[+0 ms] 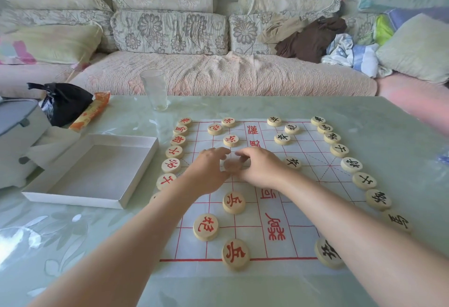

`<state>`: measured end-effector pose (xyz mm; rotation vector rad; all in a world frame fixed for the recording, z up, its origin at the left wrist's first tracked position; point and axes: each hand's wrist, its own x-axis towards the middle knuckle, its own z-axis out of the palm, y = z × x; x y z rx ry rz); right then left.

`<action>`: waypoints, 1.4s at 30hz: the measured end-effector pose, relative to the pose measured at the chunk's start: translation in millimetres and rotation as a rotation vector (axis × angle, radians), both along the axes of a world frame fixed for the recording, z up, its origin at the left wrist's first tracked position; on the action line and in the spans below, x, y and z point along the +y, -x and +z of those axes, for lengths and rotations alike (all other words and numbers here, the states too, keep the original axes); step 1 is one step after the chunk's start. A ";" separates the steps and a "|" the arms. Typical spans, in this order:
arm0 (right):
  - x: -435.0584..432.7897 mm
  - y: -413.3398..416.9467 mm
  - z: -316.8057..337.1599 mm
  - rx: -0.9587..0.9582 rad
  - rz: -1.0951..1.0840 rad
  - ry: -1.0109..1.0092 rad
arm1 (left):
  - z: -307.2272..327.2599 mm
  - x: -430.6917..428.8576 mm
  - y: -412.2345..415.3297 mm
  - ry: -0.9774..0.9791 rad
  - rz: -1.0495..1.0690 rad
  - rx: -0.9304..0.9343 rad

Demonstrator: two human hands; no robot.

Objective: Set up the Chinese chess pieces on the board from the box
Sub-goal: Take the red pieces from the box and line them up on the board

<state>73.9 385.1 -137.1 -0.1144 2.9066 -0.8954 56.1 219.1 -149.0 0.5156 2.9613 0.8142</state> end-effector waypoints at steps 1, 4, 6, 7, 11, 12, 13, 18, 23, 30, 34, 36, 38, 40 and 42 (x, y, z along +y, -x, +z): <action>0.3 0.5 -1.6 0.007 -0.007 0.009 | -0.2 -0.2 1.2 -0.014 0.006 -0.008; 0.2 2.2 -5.4 0.042 0.010 0.015 | -0.9 -2.8 2.8 0.011 0.018 -0.010; 0.8 2.8 -4.9 0.056 0.034 0.007 | -1.8 -5.2 3.2 0.037 0.020 -0.004; 1.3 2.7 -3.8 0.055 0.042 0.002 | -1.8 -5.8 2.9 0.042 0.018 -0.005; 2.5 0.7 -2.0 0.041 0.040 0.000 | 0.5 -2.3 2.1 0.037 0.019 -0.026; 2.2 0.3 -2.5 0.045 0.037 0.000 | 1.1 -1.2 1.8 0.036 0.026 -0.034; 2.1 0.5 -3.9 0.054 0.035 -0.002 | 1.6 0.0 2.1 0.044 0.030 -0.039; 2.3 1.7 -8.0 0.082 0.019 0.015 | 1.2 0.9 2.2 0.068 0.023 -0.029; 1.7 2.6 -11.1 0.093 0.007 0.018 | 1.7 -0.4 2.6 0.071 0.016 -0.031; 10.2 13.7 -2.3 0.069 -0.075 0.104 | 4.9 -5.9 8.4 -0.034 0.062 -0.077; 13.1 38.3 5.2 0.116 -0.119 0.035 | 16.0 -11.4 28.0 -0.035 0.108 -0.047; 9.5 51.5 9.2 0.126 -0.092 -0.010 | 20.2 -11.1 39.8 -0.033 0.127 -0.044; 5.8 62.6 10.8 0.132 -0.035 -0.084 | 21.8 -8.9 51.1 -0.032 0.127 -0.046; 3.5 70.9 9.8 0.123 0.029 -0.158 | 21.7 -6.4 60.6 -0.030 0.112 -0.048; 1.7 77.9 5.3 0.113 0.085 -0.201 | 20.0 -4.2 68.2 -0.035 0.096 -0.056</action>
